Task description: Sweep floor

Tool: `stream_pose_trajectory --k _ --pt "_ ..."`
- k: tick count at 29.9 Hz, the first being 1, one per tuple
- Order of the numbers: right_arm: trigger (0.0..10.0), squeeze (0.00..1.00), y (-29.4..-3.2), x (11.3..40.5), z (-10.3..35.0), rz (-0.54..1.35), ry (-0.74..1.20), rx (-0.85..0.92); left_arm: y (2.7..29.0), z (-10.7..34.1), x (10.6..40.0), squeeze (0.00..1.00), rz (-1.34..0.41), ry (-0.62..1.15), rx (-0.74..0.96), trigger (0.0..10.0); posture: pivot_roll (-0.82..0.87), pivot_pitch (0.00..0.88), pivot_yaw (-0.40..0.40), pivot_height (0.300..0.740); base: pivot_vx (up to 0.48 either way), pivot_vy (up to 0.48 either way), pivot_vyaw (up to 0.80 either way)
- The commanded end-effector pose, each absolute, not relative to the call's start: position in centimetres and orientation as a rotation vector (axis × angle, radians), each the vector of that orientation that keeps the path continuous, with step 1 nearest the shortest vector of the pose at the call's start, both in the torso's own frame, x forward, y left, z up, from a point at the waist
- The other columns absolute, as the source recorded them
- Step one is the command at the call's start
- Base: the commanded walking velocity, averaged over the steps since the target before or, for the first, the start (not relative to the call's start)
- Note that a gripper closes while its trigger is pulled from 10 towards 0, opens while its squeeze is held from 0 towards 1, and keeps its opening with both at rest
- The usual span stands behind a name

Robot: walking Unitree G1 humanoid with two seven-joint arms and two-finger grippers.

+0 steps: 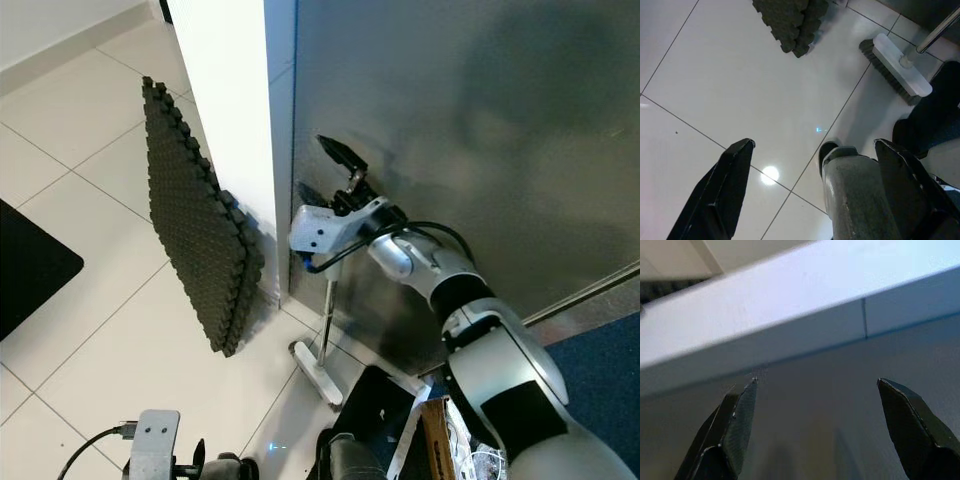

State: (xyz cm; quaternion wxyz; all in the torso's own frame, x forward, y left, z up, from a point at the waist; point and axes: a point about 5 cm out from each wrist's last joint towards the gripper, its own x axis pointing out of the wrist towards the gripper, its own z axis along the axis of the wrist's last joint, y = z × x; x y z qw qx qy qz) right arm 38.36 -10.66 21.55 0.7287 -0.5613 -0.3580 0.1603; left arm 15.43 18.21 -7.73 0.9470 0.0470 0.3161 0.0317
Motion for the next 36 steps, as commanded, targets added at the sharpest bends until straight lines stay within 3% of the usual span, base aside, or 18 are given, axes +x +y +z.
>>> stream_pose_trajectory --k 1,18,28,36 --pt "10.0 0.00 -11.0 38.4 21.3 0.349 -0.790 -1.294 17.1 -10.9 8.2 0.00 0.011 0.946 0.083 10.0 0.04 0.292 -0.124 0.740 0.000 0.000 0.00" --pt "10.0 0.00 -12.2 38.5 21.3 0.236 -0.825 -1.336 17.4 -10.7 9.0 0.00 0.010 0.937 0.092 10.0 0.03 0.265 -0.120 0.740 0.000 0.000 0.00" --pt "10.0 0.00 -13.1 38.4 20.5 0.098 -0.902 -1.466 17.5 -10.7 9.4 0.00 0.012 0.932 0.094 10.0 0.04 0.255 -0.117 0.740 0.000 0.000 0.00" --pt "10.0 0.00 -13.2 38.4 21.0 0.070 -0.893 -1.360 17.7 -10.7 9.4 0.00 0.015 0.936 0.099 10.0 0.04 0.246 -0.116 0.740 0.000 0.000 0.00"
